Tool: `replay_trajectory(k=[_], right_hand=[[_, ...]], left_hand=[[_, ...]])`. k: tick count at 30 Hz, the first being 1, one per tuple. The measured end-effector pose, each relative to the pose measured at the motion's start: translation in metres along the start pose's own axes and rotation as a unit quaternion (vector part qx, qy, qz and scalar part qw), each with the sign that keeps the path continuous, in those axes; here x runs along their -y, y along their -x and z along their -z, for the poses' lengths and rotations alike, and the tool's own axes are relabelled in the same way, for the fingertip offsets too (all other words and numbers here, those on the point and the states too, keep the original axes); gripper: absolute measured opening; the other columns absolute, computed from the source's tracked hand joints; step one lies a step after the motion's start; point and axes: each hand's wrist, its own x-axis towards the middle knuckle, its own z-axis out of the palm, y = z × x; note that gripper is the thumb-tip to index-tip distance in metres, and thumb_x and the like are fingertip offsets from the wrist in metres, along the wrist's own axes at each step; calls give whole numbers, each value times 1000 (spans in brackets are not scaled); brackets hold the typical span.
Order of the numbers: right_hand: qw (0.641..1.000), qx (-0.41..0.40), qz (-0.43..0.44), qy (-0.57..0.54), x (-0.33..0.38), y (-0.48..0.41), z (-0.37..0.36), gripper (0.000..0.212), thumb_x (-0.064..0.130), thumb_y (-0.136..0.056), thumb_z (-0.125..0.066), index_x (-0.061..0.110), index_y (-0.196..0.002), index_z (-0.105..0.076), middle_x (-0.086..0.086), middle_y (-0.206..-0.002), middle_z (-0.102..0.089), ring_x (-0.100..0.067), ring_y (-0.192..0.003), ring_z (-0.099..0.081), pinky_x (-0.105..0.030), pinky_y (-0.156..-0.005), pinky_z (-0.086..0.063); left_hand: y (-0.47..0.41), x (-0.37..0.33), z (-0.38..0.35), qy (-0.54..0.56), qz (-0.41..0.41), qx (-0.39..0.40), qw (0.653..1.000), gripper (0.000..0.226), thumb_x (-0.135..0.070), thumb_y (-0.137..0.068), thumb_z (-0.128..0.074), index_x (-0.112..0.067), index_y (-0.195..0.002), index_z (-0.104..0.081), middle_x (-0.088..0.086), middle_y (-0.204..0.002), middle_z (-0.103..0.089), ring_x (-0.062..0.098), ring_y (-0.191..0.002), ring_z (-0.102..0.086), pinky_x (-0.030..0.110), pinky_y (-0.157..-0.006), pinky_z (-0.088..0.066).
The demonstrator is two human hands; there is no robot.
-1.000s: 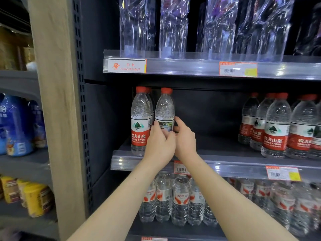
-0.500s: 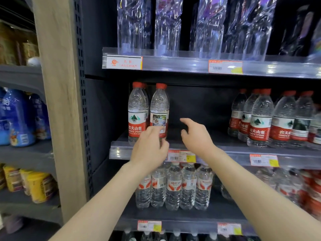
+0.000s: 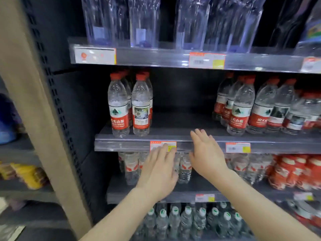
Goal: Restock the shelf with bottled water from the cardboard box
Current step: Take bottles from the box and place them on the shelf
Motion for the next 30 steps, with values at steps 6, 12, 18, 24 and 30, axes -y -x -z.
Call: replay_trajectory(k=[6, 12, 18, 24, 30], right_hand=[[987, 139, -74, 36, -41, 51, 97, 70, 31, -101, -55, 9, -160, -24, -12, -165, -29, -31, -152, -28, -42, -120, -31], [967, 191, -171, -6, -89, 135, 259, 68, 29, -98, -59, 14, -158, -30, -8, -162, -35, -28, -149, -34, -45, -117, -36], [947, 214, -241, 9, -164, 252, 386, 71, 27, -96, -64, 10, -155, -31, -11, -157, -39, -32, -148, -33, -44, -118, -35], [936, 204, -287, 5, -283, 375, 460, 54, 13, -97, -54, 8, -148, -40, -11, -150, -46, -32, -138, -44, -42, -110, -39], [925, 226, -303, -25, -413, 503, 488, 45, 20, -92, -57, 10, -135, -50, -10, -138, -52, -31, -131, -47, -42, -107, -39]], left_hand=[[14, -64, 93, -55, -36, 137, 988, 73, -29, -100, -53, -17, -165, -20, 13, -165, -29, 36, -147, -32, 46, -122, -25], [24, -189, 233, -26, -92, 190, 977, 72, -37, -106, -49, -13, -167, -18, 18, -170, -24, 37, -155, -27, 48, -127, -21], [53, -342, 320, -25, -161, 227, 960, 68, -39, -104, -50, -17, -164, -27, 16, -161, -39, 37, -146, -40, 46, -121, -31], [90, -495, 330, -31, -186, 234, 954, 69, -44, -104, -47, -19, -165, -25, 16, -163, -37, 38, -145, -41, 47, -120, -33], [142, -660, 293, -11, -175, 266, 948, 67, -43, -102, -46, -20, -163, -31, 11, -155, -45, 36, -141, -47, 46, -119, -34]])
